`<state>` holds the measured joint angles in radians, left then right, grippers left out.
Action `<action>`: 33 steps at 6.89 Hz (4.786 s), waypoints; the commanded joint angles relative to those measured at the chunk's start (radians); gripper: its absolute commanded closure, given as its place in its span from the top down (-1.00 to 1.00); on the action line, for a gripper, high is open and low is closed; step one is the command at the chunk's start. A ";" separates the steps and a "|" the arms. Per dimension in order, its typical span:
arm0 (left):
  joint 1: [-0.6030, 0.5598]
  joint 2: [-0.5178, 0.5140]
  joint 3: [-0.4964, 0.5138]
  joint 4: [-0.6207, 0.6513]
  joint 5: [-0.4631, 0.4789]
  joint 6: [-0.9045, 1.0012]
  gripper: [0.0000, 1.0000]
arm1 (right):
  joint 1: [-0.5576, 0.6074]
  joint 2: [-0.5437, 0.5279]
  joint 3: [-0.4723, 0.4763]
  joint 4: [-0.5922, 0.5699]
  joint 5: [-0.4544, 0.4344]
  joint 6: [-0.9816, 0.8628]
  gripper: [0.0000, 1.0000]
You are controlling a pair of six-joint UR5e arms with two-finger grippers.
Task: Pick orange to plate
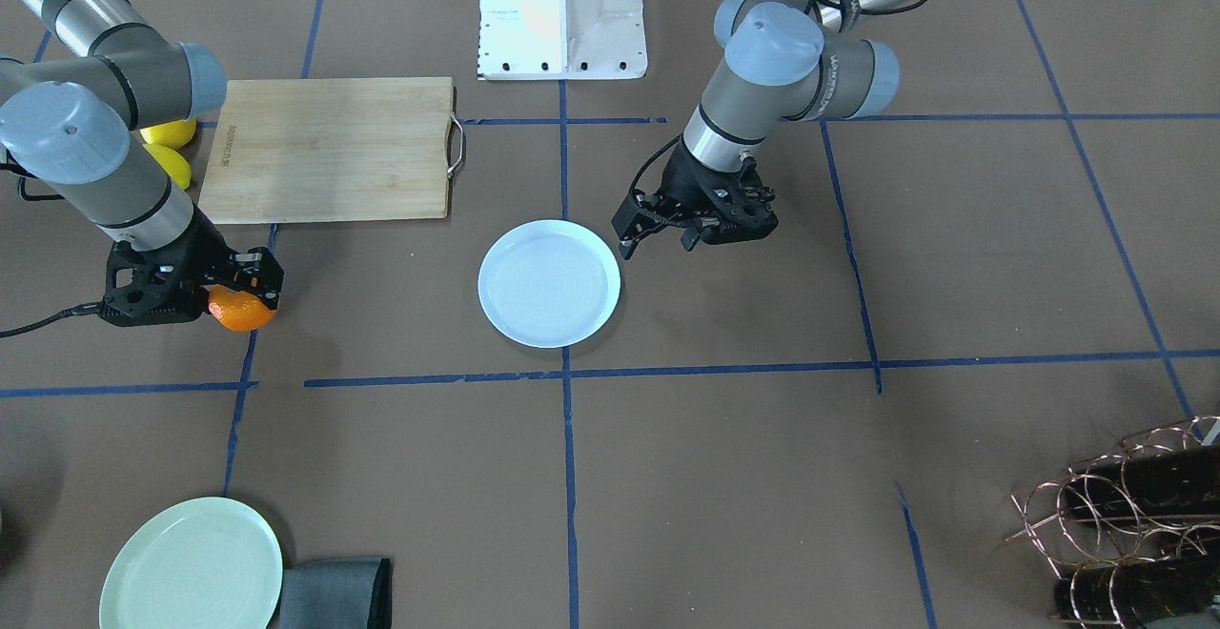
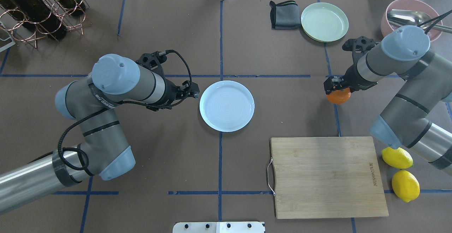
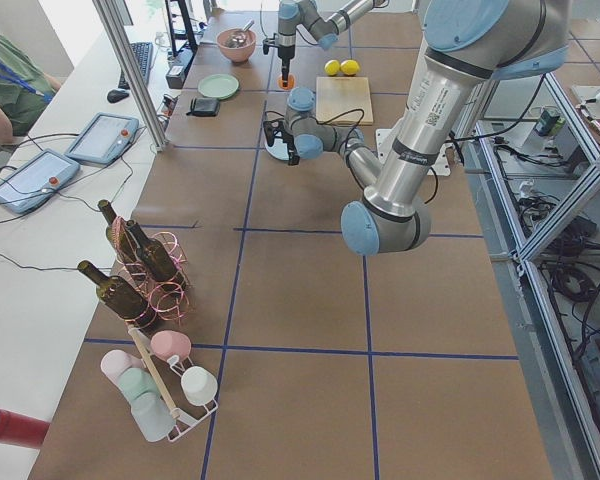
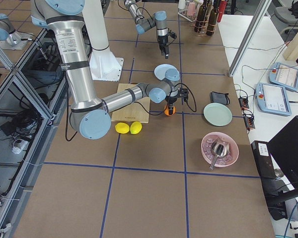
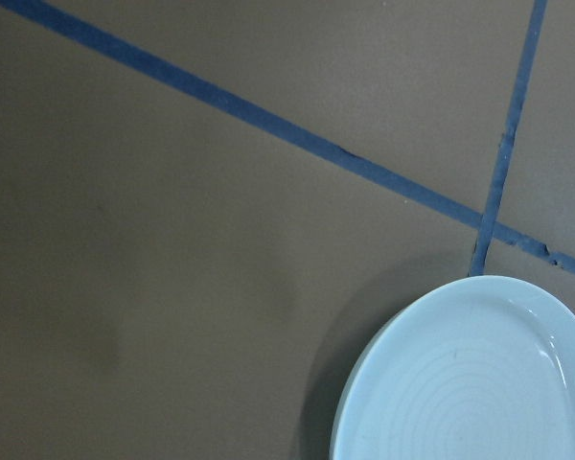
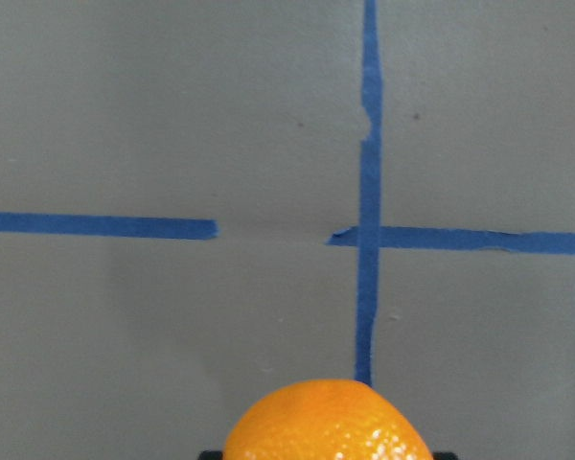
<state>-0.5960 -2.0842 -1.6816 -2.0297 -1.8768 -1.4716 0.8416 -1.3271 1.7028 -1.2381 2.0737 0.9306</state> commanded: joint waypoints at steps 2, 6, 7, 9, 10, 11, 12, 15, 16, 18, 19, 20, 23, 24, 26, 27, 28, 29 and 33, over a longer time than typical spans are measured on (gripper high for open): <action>-0.125 0.122 -0.119 0.135 -0.001 0.444 1.00 | -0.015 0.166 0.044 -0.161 -0.001 0.022 -1.00; -0.323 0.301 -0.200 0.269 -0.004 0.889 1.00 | -0.189 0.357 0.020 -0.264 -0.128 0.183 -1.00; -0.326 0.387 -0.195 0.267 -0.001 1.019 1.00 | -0.226 0.399 -0.015 -0.264 -0.159 0.185 -1.00; -0.507 0.430 -0.184 0.270 -0.048 1.192 1.00 | -0.294 0.506 -0.144 -0.261 -0.242 0.185 -1.00; -0.569 0.449 -0.173 0.284 -0.130 1.284 1.00 | -0.305 0.535 -0.187 -0.255 -0.242 0.185 -1.00; -0.634 0.457 -0.161 0.295 -0.142 1.354 1.00 | -0.323 0.563 -0.239 -0.253 -0.244 0.183 -1.00; -0.649 0.458 -0.143 0.305 -0.142 1.361 1.00 | -0.325 0.568 -0.245 -0.250 -0.244 0.183 -1.00; -0.723 0.506 -0.138 0.307 -0.147 1.445 1.00 | -0.319 0.577 -0.247 -0.221 -0.245 0.180 1.00; -0.749 0.525 -0.132 0.307 -0.147 1.485 1.00 | -0.299 0.580 -0.243 -0.225 -0.238 0.168 1.00; -0.772 0.547 -0.130 0.307 -0.162 1.490 1.00 | -0.219 0.566 -0.178 -0.279 -0.169 0.162 1.00; -0.797 0.571 -0.125 0.307 -0.189 1.490 1.00 | -0.169 0.528 -0.102 -0.372 -0.128 0.115 1.00; -0.832 0.572 -0.098 0.309 -0.241 1.492 1.00 | -0.132 0.446 0.014 -0.462 -0.121 0.003 1.00; -0.959 0.565 -0.012 0.464 -0.430 1.691 1.00 | 0.113 0.226 0.150 -0.534 0.036 -0.359 1.00; -0.967 0.553 -0.023 0.577 -0.474 1.682 1.00 | 0.175 0.179 0.150 -0.534 0.072 -0.439 1.00; -0.975 0.558 -0.010 0.626 -0.560 1.679 1.00 | 0.287 0.070 0.150 -0.526 0.161 -0.589 1.00; -0.978 0.555 -0.016 0.625 -0.558 1.679 1.00 | 0.351 0.004 0.147 -0.526 0.195 -0.693 1.00; -0.987 0.550 -0.017 0.622 -0.555 1.680 1.00 | 0.434 -0.045 0.140 -0.528 0.204 -0.796 1.00; -0.990 0.550 -0.021 0.621 -0.553 1.680 1.00 | 0.514 -0.104 0.138 -0.531 0.218 -0.905 1.00; -0.996 0.547 -0.027 0.618 -0.552 1.680 1.00 | 0.748 -0.228 -0.020 -0.520 0.299 -1.185 1.00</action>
<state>-1.5916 -1.5367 -1.7080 -1.4105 -2.4285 0.2086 1.5557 -1.5436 1.7200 -1.7603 2.3791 -0.1994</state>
